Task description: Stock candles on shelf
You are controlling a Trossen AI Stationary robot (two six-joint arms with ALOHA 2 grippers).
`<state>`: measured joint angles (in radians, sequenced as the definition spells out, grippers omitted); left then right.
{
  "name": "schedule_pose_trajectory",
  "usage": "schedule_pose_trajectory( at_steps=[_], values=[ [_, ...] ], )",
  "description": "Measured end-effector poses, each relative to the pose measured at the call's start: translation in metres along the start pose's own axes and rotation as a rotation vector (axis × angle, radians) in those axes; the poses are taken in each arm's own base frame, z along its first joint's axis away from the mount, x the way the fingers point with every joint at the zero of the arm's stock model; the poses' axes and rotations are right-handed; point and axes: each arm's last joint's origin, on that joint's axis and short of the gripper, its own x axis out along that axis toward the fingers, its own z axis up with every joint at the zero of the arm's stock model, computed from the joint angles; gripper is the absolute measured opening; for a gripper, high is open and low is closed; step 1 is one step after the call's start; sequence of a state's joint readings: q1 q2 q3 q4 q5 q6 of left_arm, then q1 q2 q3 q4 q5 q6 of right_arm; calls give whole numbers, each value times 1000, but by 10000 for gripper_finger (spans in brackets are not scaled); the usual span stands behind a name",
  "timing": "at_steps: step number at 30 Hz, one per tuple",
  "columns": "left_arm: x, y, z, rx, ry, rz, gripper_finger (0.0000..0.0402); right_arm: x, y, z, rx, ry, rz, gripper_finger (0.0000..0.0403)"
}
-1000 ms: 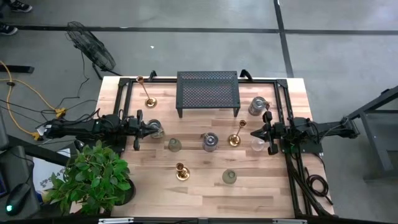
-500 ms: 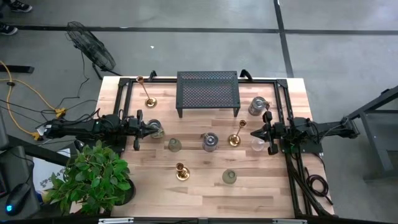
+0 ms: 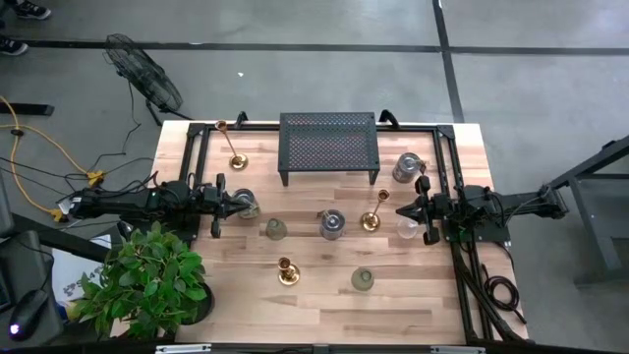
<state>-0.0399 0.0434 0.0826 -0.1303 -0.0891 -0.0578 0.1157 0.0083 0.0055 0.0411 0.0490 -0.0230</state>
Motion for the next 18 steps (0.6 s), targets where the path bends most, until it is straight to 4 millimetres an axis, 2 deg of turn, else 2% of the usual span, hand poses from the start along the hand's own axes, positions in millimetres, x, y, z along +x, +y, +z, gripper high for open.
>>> schedule_pose_trajectory(
  at_steps=[9, 12, 15, 18],
  values=[
    [0, 0, 0, 1, 7, 4, 0, 0, 0, 0, 0, 0, 0, 3],
    [0, 3, -1, 10, 20, 86, 2, 0, 0, 0, 0, 0, 0, 3],
    [1, 4, -3, 14, 42, 153, 26, 0, 0, 0, 0, 0, 0, 3],
    [2, 5, -3, 19, 54, 189, 76, 0, 0, 0, 0, 0, 0, 3]
  ],
)
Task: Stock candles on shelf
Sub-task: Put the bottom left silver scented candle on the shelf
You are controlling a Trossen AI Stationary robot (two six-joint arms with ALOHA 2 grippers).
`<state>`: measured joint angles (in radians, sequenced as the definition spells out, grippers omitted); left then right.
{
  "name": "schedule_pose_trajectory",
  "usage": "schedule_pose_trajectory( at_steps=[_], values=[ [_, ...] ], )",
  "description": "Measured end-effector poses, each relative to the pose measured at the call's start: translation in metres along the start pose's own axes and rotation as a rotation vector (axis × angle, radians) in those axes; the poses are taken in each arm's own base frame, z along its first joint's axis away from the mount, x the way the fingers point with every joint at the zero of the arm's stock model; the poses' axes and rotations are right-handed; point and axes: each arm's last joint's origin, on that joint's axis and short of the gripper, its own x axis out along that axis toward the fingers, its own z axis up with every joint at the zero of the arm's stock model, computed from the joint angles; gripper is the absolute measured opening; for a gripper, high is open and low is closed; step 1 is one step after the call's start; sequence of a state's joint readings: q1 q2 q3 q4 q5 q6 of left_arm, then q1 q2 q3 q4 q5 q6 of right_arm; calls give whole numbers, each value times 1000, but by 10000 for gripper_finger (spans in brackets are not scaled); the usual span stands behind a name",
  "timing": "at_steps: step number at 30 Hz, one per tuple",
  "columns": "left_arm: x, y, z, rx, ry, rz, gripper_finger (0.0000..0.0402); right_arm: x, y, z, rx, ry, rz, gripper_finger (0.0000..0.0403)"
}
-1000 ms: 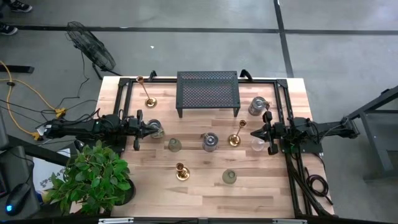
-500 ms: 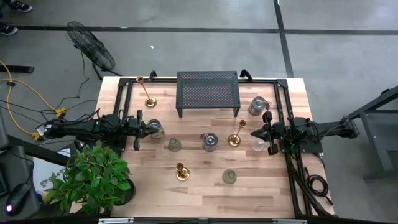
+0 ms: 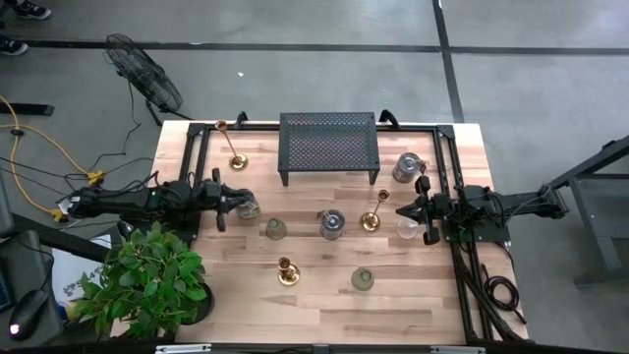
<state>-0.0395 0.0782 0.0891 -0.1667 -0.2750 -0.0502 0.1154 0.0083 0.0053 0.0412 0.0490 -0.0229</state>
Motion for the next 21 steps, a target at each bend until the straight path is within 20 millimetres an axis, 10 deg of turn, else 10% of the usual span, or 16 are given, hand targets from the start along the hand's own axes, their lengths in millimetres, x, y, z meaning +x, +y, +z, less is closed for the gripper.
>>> schedule_pose_trajectory(
  at_steps=[11, 21],
  values=[
    [1, 0, 20, -48, 163, 82, 297, 0, 0, 0, 0, 0, 0, 3],
    [24, -7, 54, -177, 397, 170, 337, 0, 0, 0, 0, 0, 0, 3]
  ],
)
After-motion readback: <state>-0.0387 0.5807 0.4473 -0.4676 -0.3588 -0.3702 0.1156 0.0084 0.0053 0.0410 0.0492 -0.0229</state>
